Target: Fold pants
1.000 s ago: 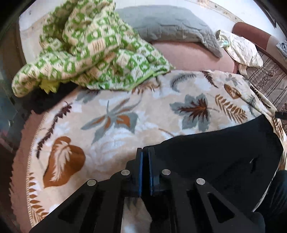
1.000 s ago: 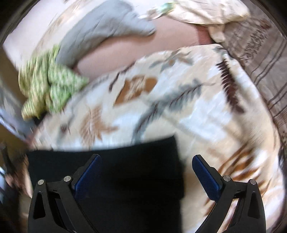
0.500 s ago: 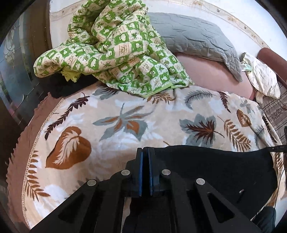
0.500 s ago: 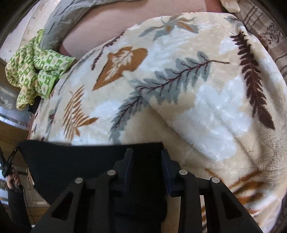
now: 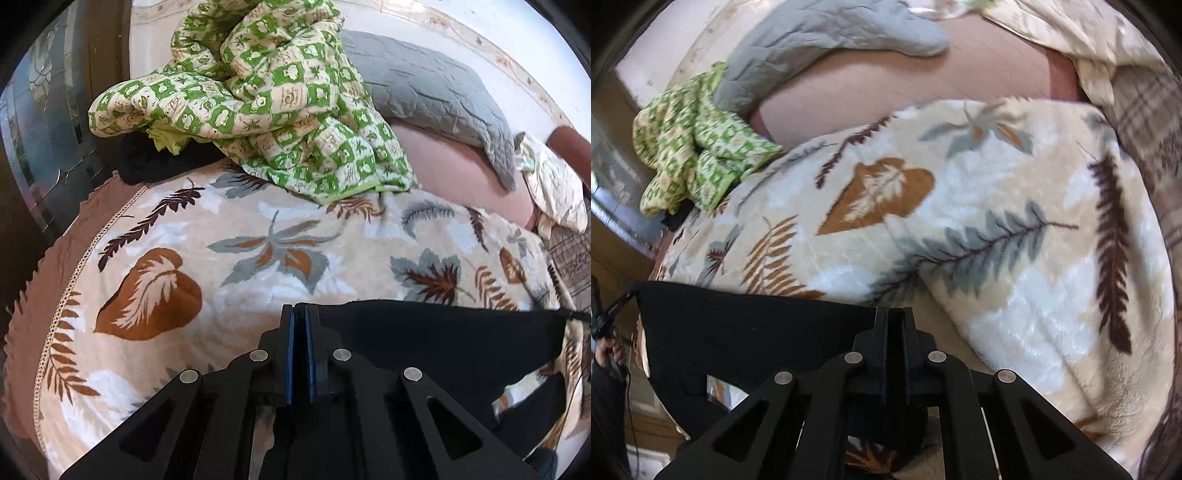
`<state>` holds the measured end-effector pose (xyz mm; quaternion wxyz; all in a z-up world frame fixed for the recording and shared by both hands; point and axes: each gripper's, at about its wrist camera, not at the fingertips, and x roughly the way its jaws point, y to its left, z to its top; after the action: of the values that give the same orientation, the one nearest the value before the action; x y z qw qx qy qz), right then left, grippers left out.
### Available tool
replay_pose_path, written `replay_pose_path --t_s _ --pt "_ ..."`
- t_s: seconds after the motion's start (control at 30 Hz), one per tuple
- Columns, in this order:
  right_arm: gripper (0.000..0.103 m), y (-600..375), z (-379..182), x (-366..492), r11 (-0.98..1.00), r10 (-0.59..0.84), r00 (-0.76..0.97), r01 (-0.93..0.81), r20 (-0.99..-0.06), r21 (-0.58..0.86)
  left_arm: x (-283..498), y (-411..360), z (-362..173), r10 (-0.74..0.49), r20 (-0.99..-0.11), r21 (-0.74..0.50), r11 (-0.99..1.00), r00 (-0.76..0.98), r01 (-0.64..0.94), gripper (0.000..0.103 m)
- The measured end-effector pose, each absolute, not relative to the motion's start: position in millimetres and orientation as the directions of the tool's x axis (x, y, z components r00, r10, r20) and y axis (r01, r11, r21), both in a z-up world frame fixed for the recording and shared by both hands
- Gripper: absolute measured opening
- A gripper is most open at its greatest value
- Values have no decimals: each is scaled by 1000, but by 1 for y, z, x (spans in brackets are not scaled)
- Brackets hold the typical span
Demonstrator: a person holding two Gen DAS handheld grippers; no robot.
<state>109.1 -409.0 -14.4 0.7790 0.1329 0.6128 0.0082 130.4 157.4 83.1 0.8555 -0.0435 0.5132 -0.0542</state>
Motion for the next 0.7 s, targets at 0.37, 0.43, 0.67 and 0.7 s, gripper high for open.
replay_pose_path --t_s 0.37,0.43,0.67,0.7 --pt "4 -384 39 5 982 186 362 -52 -914 180 30 140 134 -168 -776 -12 968 608 252 4" --pt "4 -381 40 -18 982 189 369 -73 -910 174 -3 144 136 -158 -761 14 965 629 261 4" --pt "12 -376 21 -87 984 166 343 -115 -925 135 -102 183 99 -179 -808 -101 981 561 168 6" --pt "14 -377 20 -91 985 165 339 -107 -926 136 -111 193 92 -188 -822 -145 982 537 122 11"
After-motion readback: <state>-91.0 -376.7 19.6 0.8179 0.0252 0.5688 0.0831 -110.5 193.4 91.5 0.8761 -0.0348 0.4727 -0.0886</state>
